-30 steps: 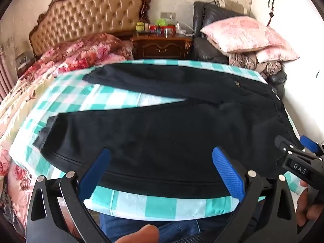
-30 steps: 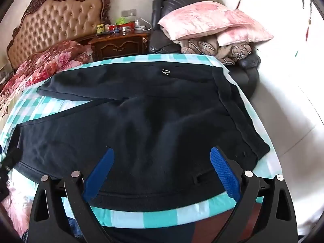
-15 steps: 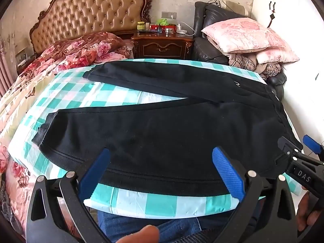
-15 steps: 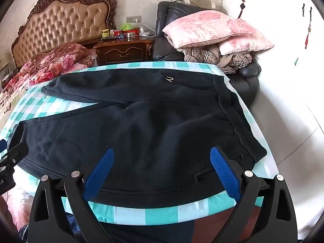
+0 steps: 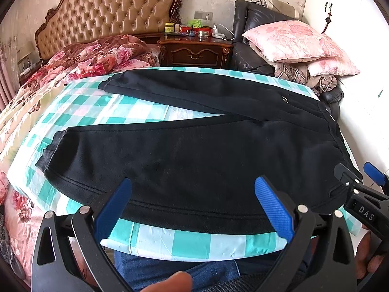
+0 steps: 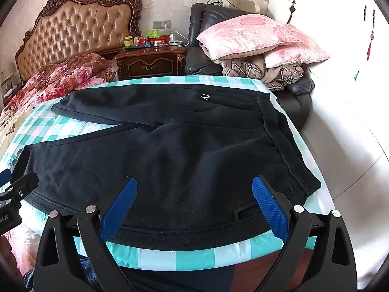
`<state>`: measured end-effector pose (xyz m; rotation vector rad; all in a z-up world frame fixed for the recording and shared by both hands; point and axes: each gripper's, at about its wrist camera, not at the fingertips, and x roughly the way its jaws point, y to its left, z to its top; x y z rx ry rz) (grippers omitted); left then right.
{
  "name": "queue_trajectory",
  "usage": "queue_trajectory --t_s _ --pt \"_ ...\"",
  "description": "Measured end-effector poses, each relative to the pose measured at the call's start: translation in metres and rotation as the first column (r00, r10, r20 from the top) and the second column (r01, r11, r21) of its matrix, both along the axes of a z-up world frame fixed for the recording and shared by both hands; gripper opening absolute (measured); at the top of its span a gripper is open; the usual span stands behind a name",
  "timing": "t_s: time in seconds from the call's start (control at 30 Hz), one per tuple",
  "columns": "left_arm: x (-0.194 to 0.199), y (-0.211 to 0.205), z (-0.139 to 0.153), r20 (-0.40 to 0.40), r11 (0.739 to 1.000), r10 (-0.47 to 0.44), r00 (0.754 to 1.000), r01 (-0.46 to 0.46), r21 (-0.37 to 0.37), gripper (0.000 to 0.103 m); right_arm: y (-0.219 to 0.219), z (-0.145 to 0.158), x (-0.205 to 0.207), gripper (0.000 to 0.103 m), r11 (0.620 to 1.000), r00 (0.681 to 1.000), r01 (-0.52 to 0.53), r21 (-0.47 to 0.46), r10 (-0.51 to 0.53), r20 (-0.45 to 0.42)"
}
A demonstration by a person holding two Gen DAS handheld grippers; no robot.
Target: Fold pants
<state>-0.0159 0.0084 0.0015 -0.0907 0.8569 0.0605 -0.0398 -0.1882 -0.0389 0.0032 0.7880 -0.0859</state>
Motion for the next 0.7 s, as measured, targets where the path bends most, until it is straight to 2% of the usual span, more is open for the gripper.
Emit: queue_trajectory --t_s 0.7 --pt "0.0031 0.0011 -0.0040 -0.018 1.000 0.002 1.000 -0.003 -0.013 0.101 0.0007 -0.0013 -0.0007 0.092 1.000 1.000 -0.003 -0.003 0.003 -0.001"
